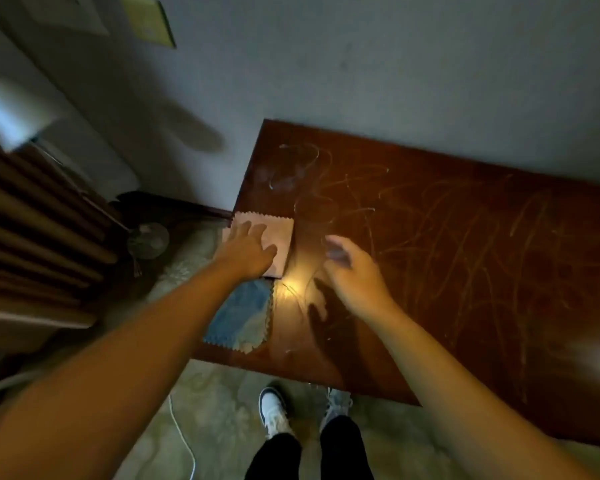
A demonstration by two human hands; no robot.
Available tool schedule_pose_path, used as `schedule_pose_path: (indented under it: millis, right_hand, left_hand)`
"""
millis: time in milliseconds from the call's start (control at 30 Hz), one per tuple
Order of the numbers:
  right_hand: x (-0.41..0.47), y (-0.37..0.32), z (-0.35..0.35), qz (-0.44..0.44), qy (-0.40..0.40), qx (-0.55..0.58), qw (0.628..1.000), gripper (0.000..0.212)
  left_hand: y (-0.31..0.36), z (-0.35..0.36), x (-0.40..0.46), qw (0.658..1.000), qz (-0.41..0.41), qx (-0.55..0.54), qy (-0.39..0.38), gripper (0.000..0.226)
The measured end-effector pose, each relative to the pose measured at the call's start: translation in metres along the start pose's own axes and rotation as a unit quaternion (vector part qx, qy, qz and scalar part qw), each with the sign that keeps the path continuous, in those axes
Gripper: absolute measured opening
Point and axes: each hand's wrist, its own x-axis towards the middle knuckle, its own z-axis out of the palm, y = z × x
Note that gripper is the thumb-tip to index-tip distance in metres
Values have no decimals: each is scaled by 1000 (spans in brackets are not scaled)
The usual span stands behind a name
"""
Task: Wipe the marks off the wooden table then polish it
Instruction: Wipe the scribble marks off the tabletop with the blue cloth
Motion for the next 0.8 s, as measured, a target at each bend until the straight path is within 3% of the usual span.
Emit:
schedule_pose_path:
  millis: [133, 300, 433, 667, 733, 800]
  right_hand:
    - [4, 31, 5, 26, -15, -16, 999, 45]
    - [16, 59, 12, 49, -3, 0, 999, 44]
    - [18, 79, 16, 66, 11, -3, 998, 44]
    - [24, 93, 11, 67, 31, -26, 997, 45]
    - [23, 94, 14, 54, 33, -41, 997, 45]
    - [19, 94, 19, 44, 38, -53, 997, 45]
  left_hand:
    - [-15, 27, 17, 996, -37, 81, -21, 77]
    - [-14, 58, 38, 992, 7, 120, -24, 69]
    - [-2, 87, 42, 985, -30, 165, 46, 70]
    - [-2, 93, 47, 986, -35, 151, 62, 78]
    - [-4, 84, 42, 993, -9, 107, 42, 78]
    - [-15, 78, 26, 994, 47, 61, 74, 74]
